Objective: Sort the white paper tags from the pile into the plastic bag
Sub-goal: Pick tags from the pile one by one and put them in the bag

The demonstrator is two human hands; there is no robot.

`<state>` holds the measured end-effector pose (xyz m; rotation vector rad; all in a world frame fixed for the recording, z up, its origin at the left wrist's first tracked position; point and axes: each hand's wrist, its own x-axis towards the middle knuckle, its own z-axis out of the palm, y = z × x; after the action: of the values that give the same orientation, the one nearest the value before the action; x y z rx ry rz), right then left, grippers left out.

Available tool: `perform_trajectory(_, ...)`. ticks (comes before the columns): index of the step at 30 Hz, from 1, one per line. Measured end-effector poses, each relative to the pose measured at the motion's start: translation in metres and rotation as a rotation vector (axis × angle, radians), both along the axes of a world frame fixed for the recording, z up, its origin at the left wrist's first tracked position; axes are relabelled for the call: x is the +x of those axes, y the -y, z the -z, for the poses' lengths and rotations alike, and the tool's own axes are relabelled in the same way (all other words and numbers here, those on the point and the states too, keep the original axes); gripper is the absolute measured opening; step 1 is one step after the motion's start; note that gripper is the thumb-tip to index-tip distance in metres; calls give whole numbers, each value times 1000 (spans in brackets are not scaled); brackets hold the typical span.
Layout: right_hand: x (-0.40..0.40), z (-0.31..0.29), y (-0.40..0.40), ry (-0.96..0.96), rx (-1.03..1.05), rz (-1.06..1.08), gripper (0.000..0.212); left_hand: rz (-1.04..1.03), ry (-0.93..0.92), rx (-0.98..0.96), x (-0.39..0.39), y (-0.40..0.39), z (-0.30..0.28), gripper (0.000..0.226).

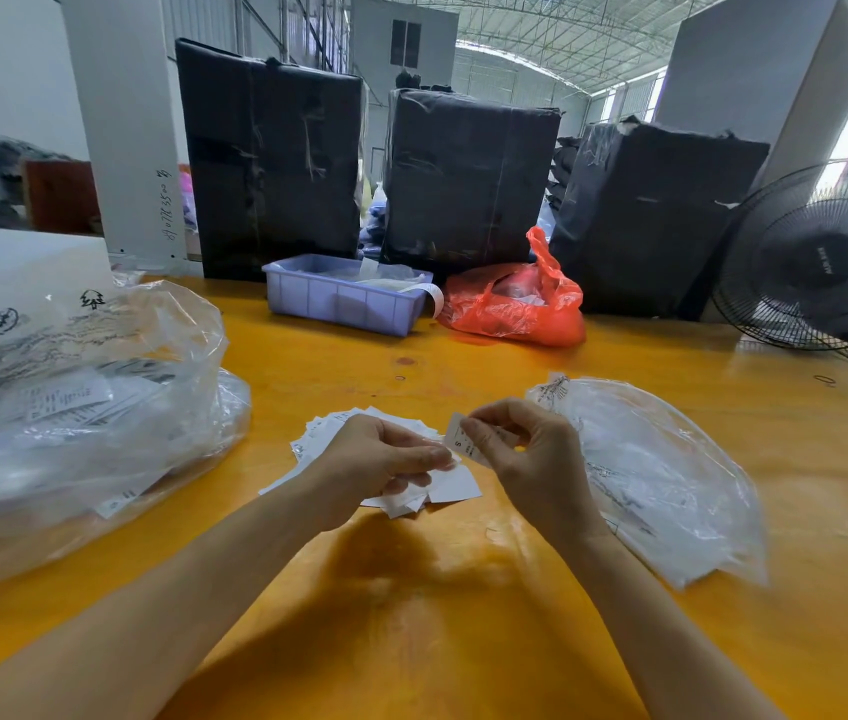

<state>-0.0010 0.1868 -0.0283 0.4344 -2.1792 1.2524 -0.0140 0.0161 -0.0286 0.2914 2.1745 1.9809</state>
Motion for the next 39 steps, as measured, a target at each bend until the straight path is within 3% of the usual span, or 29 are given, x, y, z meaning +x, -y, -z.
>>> perform_trajectory(4, 0, -3, -2, -14, -61, -1, 6, -25, 33, 25, -1, 1, 0, 2)
perform_trajectory(14, 0, -1, -2, -113, 77, 29, 2, 2, 60, 62, -1, 0, 0, 12)
perform_trajectory(25, 0, 3, 0, -30, 95, -10, 3, 9, 56, 57, -1, 0, 3, 9)
perform_trajectory(31, 1, 1, 1, -71, 73, -5, 3, 25, 56, 54, 2, -2, 1, 21)
perform_trajectory(39, 1, 1, 0, -123, 160, 12, 8, -58, 55, 78, -2, -1, 2, 1)
